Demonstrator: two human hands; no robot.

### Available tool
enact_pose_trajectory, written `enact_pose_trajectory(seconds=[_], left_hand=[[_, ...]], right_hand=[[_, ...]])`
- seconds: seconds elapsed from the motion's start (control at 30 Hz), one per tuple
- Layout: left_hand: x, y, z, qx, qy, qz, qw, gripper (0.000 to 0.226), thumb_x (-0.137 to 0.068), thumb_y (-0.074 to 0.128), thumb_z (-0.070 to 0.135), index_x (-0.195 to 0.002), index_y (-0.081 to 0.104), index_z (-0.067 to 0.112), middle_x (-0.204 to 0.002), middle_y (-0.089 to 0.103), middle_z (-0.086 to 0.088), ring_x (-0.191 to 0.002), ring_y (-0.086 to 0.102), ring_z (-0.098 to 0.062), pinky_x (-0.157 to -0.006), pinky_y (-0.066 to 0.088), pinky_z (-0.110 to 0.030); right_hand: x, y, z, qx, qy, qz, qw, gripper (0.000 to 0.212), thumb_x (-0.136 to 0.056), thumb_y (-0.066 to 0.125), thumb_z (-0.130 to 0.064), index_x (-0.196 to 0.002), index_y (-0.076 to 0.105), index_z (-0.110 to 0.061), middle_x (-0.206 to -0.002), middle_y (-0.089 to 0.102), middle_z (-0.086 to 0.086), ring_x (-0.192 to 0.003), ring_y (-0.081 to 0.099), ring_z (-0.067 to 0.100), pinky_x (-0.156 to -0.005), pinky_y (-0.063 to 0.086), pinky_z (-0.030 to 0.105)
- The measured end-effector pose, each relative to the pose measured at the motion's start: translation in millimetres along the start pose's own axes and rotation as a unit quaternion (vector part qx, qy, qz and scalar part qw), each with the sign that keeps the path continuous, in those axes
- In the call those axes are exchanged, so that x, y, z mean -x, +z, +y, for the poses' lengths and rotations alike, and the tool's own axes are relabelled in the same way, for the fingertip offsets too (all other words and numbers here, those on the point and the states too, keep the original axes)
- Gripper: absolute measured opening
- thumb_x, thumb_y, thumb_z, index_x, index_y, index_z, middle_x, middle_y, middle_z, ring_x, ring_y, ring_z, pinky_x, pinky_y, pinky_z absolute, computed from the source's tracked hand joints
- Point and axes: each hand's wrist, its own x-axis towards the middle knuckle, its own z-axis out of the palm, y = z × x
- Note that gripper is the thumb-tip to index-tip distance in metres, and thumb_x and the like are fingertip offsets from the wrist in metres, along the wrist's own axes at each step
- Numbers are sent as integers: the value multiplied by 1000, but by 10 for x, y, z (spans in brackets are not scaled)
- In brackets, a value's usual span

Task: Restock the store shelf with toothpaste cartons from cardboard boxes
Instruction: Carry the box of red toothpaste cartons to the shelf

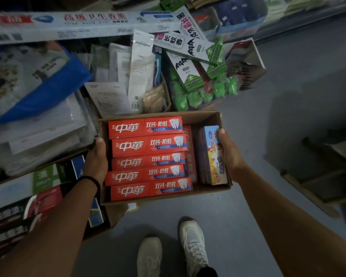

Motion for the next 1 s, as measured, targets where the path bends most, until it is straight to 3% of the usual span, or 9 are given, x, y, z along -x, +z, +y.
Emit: enact_pose_trajectory(seconds=[0.13,0.3,0.4,0.53,0.7,0.8,0.93,1.0], left_hand=[[149,29,95,8,6,0,1000,56,-94,22,64,-116,57,27,-114,61,-7,-104,59,-28,-98,43,-47],[668,8,681,-38,34,-18,999,52,-95,18,63,-101,55,28,-90,64,-3,-78,61,-19,-80,44,-34],[1094,-92,1214,-72,66,-39,995,57,-94,19,64,-101,59,24,-92,66,-4,-79,63,-20,-80,47,-35],[1813,-264,1949,-103,122,-77,984,53,-94,18,63,-87,58,29,-82,65,0,-79,65,-21,-78,47,-35],[2765,-309,2770,-146,176,-123,966,61,-94,18,64,-103,59,19,-95,66,-8,-79,63,-24,-81,50,-37],[3399,-198,3201,-194,239,-144,940,65,-97,16,59,-120,56,12,-98,58,-6,-89,59,-27,-81,42,-34],[4277,133,3563,-234,309,-187,902,62,-99,16,54,-118,56,9,-85,58,-2,-75,52,-18,-74,38,-31],[4715,344,3630,-260,330,-211,883,61,-100,16,52,-119,54,9,-92,59,-6,-77,49,-18,-75,36,-31]], right_hand=[[169,-111,-64,-14,-12,16,1000,71,-86,49,-64,-125,53,-4,-107,68,23,-85,70,32,-79,59,45],[727,-413,-341,-35,6,51,998,75,-85,47,-68,-125,54,-5,-98,71,16,-77,71,25,-67,58,36],[1273,-595,-649,-67,3,80,995,63,-93,41,-59,-122,56,-5,-86,72,8,-68,70,19,-58,57,29],[2148,-821,-1135,-123,-4,102,987,63,-93,42,-58,-124,55,-4,-90,72,11,-69,70,21,-58,57,32],[3320,-1193,-1672,-178,-10,159,971,72,-86,48,-67,-122,59,-6,-102,71,19,-77,71,28,-67,57,38],[4092,-1451,-1858,-219,-13,199,955,62,-91,45,-63,-107,66,-7,-84,73,14,-64,70,24,-56,57,32],[5057,-1856,-1855,-284,-35,256,923,56,-95,40,-58,-89,64,-9,-66,71,8,-52,68,19,-45,54,28],[5480,-2066,-1748,-307,-31,285,907,56,-96,38,-57,-84,61,-8,-60,69,8,-48,66,18,-41,52,25]])
